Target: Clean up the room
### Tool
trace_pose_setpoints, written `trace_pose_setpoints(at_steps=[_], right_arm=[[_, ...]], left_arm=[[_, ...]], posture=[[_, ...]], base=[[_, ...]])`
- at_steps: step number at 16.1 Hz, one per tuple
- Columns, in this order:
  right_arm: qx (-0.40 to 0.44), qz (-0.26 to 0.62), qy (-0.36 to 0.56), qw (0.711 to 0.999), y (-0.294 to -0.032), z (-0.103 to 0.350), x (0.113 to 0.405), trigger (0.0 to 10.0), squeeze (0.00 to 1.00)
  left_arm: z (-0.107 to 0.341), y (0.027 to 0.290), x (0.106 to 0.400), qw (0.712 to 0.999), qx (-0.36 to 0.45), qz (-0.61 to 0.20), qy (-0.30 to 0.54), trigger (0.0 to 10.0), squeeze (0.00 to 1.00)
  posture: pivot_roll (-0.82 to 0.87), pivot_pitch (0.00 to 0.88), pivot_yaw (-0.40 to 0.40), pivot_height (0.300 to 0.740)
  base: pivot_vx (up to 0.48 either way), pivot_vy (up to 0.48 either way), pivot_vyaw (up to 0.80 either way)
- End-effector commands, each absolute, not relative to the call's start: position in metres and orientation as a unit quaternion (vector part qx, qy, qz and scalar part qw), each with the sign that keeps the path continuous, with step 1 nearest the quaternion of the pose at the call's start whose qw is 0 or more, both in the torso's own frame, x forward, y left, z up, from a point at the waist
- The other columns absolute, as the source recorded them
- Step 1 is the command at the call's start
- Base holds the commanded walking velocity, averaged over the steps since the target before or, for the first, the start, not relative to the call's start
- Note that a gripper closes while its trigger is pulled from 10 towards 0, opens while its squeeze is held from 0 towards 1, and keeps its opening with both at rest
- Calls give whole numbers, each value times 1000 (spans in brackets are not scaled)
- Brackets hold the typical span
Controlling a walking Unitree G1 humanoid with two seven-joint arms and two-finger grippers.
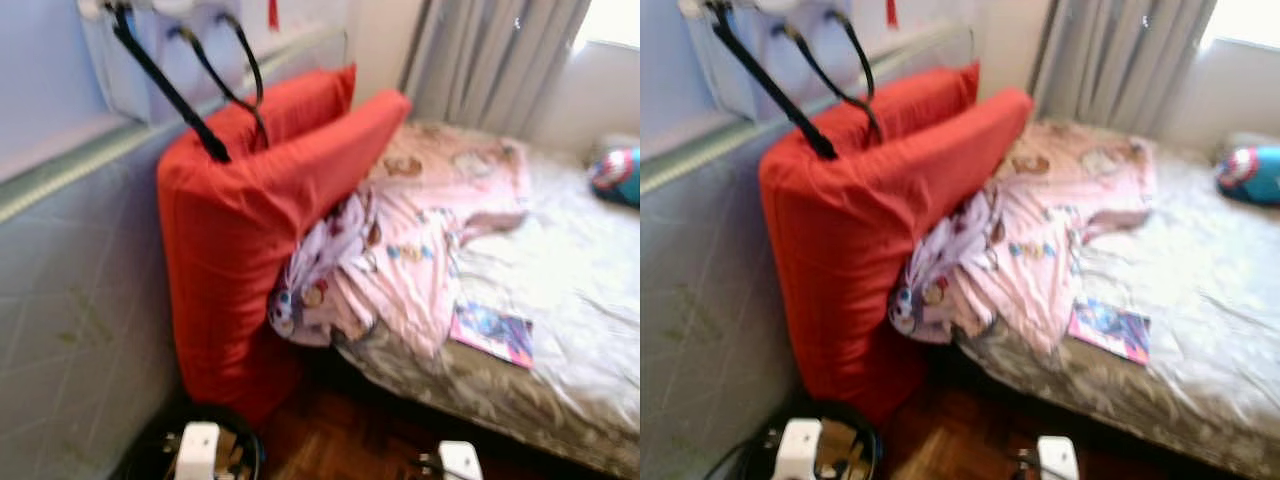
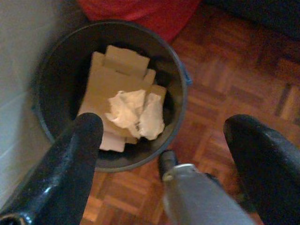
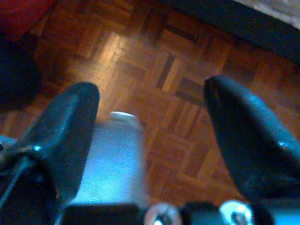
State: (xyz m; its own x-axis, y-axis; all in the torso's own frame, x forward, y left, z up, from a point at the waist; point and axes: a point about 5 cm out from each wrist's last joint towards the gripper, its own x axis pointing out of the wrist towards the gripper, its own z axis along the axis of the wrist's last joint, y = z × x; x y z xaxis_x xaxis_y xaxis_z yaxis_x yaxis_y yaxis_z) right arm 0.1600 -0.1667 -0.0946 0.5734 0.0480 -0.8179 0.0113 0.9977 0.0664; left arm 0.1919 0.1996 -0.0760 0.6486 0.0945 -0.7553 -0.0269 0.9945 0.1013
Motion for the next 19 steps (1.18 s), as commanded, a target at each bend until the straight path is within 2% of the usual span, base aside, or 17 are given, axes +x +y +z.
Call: trace_pose_setpoints(at_steps=[1,5,8,19], right_arm=[[24,4,465,885,-175,-95,157,10000,0],[24,3,471,882,-174,-96,155,10000,0],[22,7,472,881,-174,-96,155,10000,0],[16,3,467,884,-176,-96,155,10000,0]], left_arm=[[-77,192,193,908,37,26,417,10000,0],[-77,192,193,908,37,25,417,10000,0],[-77,192,193,908,37,24,416,10000,0],[-75,190,196,910,36,22,412,10000,0]], posture=[[9,0,-40,740],[6,0,-35,740],[2,0,-33,740],[-4,0,-36,740]], base=[[0,-390,0],[0,-389,0],[0,-389,-725],[0,-388,0]])
